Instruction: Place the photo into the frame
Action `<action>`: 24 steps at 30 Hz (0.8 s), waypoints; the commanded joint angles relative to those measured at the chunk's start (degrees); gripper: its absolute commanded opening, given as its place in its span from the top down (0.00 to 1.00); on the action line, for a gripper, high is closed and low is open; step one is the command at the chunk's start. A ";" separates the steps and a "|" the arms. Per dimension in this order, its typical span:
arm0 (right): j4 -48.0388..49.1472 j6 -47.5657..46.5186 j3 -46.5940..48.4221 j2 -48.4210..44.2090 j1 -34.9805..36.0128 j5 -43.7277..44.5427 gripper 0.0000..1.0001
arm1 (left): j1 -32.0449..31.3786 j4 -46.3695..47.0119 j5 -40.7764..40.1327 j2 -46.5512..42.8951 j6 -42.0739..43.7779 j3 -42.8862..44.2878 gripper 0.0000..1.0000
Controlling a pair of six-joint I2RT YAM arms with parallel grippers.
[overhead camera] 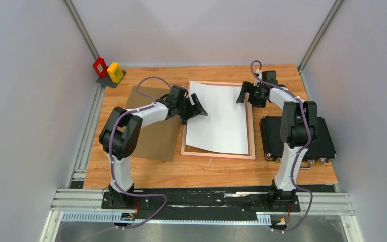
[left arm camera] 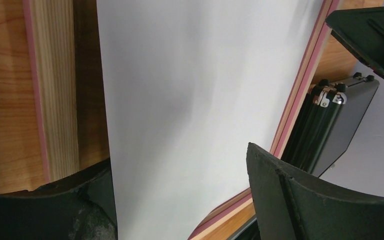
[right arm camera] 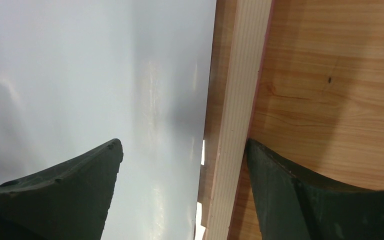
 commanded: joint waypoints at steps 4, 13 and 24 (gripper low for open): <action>0.15 2.06 1.11 -1.91 -0.41 -3.39 0.08 | -0.32 0.60 -1.64 1.18 0.64 0.63 0.17; 0.02 2.07 0.92 -2.16 -0.42 -3.90 0.07 | -0.76 -2.53 -1.69 3.73 3.92 5.38 0.17; 0.05 1.80 0.56 -2.15 -0.42 -3.72 0.07 | -1.96 -5.09 -2.16 5.58 6.49 8.47 0.16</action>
